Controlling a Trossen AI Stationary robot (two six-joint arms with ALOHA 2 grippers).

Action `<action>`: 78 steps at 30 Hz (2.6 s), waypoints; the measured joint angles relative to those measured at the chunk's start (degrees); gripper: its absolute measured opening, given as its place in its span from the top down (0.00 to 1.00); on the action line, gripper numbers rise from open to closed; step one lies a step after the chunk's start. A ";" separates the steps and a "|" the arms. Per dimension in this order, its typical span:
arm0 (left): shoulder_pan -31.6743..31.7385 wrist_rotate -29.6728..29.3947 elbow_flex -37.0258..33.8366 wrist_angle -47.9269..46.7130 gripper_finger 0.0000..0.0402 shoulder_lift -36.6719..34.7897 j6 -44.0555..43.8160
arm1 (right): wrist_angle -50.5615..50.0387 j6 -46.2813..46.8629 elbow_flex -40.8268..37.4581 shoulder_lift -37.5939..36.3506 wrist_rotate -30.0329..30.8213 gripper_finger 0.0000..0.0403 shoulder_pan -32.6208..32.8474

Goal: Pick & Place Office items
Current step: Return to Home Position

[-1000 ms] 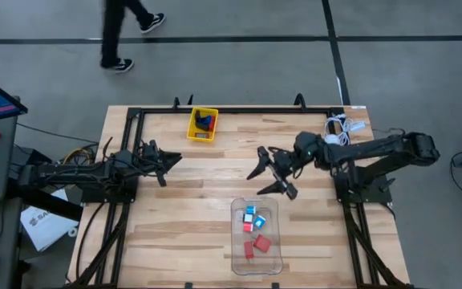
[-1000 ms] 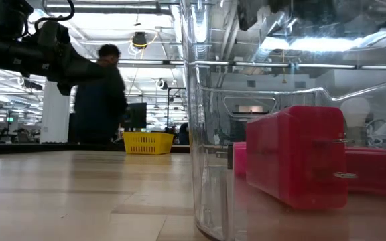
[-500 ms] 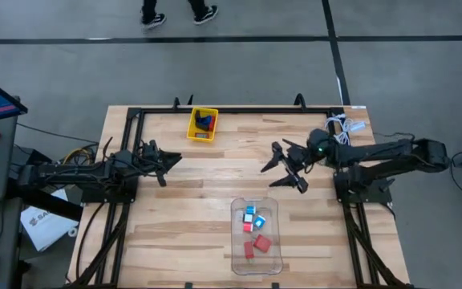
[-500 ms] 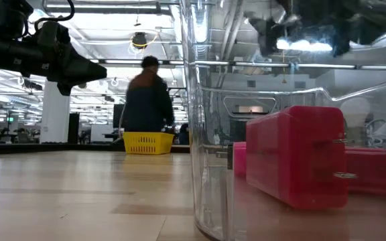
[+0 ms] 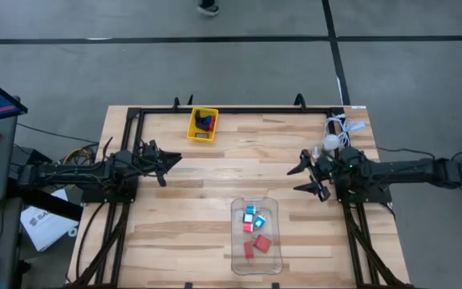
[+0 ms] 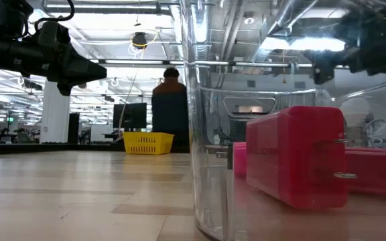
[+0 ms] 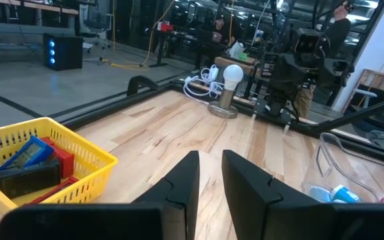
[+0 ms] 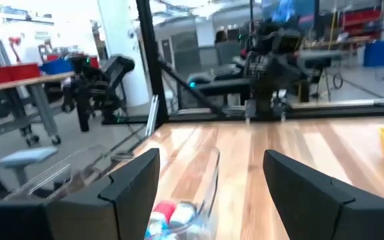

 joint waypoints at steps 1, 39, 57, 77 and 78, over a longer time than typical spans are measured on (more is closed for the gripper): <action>0.00 0.00 0.00 -0.03 0.84 0.01 0.00 | -1.90 0.25 -0.63 -2.23 0.12 0.35 -0.13; 0.00 -0.02 0.00 0.33 0.84 0.01 -0.01 | -33.58 -2.73 -0.73 -29.36 29.36 0.35 10.46; 0.00 -0.02 0.00 0.40 0.84 0.02 0.00 | -34.06 3.31 -0.77 -26.89 26.67 0.35 4.49; 0.00 -0.02 0.00 0.39 0.84 0.00 -0.02 | -34.03 3.33 -0.80 -26.93 26.78 0.35 4.53; 0.00 -0.15 0.00 0.38 0.84 0.02 0.05 | -34.02 3.33 -0.80 -26.93 26.78 0.35 4.53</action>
